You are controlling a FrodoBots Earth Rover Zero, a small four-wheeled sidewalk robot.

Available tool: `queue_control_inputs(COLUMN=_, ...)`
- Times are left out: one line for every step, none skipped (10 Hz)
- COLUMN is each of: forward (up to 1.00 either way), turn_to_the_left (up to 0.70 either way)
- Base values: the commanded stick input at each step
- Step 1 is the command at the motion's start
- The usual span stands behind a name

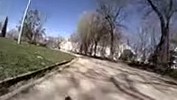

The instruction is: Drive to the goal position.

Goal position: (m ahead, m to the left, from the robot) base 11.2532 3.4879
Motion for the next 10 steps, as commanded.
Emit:
queue_control_inputs(forward=1.0, turn_to_the_left=0.0)
queue_control_inputs(forward=1.0, turn_to_the_left=0.0)
queue_control_inputs(forward=1.0, turn_to_the_left=0.0)
queue_control_inputs(forward=0.99, turn_to_the_left=0.0)
queue_control_inputs(forward=0.98, turn_to_the_left=0.0)
queue_control_inputs(forward=0.98, turn_to_the_left=0.0)
queue_control_inputs(forward=0.98, turn_to_the_left=0.0)
queue_control_inputs(forward=0.98, turn_to_the_left=0.0)
queue_control_inputs(forward=0.98, turn_to_the_left=0.0)
queue_control_inputs(forward=0.98, turn_to_the_left=0.0)
